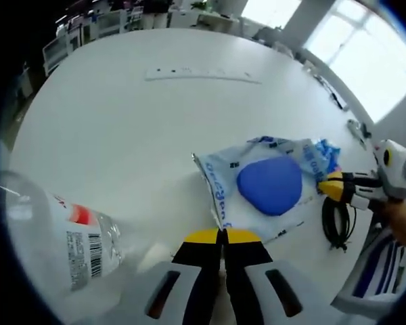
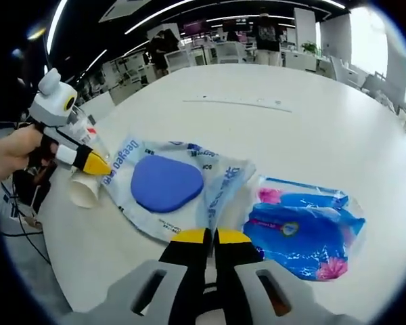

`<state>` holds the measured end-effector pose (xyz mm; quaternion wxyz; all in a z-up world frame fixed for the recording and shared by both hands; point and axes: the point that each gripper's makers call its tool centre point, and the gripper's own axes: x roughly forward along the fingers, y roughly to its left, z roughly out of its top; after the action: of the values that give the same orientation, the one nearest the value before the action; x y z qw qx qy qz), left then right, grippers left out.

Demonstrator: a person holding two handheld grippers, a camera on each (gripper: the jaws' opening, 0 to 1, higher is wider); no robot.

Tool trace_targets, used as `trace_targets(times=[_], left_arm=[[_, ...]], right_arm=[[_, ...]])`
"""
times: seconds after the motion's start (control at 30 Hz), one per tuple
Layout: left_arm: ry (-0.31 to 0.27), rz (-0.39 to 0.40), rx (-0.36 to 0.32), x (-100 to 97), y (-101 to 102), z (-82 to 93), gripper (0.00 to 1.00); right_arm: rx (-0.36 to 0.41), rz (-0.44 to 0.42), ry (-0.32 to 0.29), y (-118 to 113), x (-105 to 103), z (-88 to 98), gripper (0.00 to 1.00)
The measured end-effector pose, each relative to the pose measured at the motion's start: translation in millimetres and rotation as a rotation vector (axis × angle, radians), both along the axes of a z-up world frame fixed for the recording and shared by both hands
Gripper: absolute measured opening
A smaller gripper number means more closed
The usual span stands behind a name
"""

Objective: Arrange the tabletop items into an orderly group along one side of the table until the central work area is clear of visible clutter.

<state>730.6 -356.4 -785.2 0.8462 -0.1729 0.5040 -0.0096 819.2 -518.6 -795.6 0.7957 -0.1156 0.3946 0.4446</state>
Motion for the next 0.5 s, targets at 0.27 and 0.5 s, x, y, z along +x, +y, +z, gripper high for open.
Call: trace_targets(times=[0.27, 0.5], left_arm=[[0.012, 0.015, -0.004, -1.5, 0.2, -8.5, 0.00], [0.013, 0.014, 0.003, -1.1, 0.5, -9.9, 0.00]], right_arm=[[-0.005, 0.015, 0.018, 1.7, 0.0, -4.1, 0.00], [-0.019, 0.024, 0.011, 1.3, -1.9, -8.4, 0.00]])
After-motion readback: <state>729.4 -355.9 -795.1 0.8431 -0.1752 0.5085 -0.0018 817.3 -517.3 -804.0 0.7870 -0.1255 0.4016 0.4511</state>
